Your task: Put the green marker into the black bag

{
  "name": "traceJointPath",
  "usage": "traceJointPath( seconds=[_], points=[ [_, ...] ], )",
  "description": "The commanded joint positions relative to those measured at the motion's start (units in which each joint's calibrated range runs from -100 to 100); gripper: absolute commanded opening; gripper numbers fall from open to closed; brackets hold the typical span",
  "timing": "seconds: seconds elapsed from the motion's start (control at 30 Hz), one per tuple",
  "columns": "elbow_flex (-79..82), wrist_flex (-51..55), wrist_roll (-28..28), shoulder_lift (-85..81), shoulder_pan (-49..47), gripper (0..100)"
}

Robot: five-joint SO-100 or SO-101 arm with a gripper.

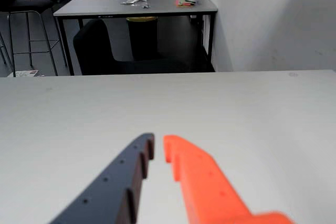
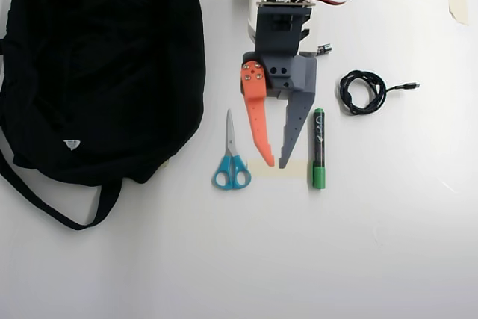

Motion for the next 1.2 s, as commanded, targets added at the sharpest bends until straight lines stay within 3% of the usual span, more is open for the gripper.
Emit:
traceJointPath(
  seconds=[0.0,0.53,0.87,1.17],
  points=[
    [-2.0,-1.1,0.3,-0.5,0.2,2],
    [-1.9,1.5,-0.2,-0.8,-0.5,2],
    [-3.0,15.1,-0.2,-1.9,-1.0,2],
    [-5.6,35.0,-0.3,-6.5,-2.1,2]
  ],
)
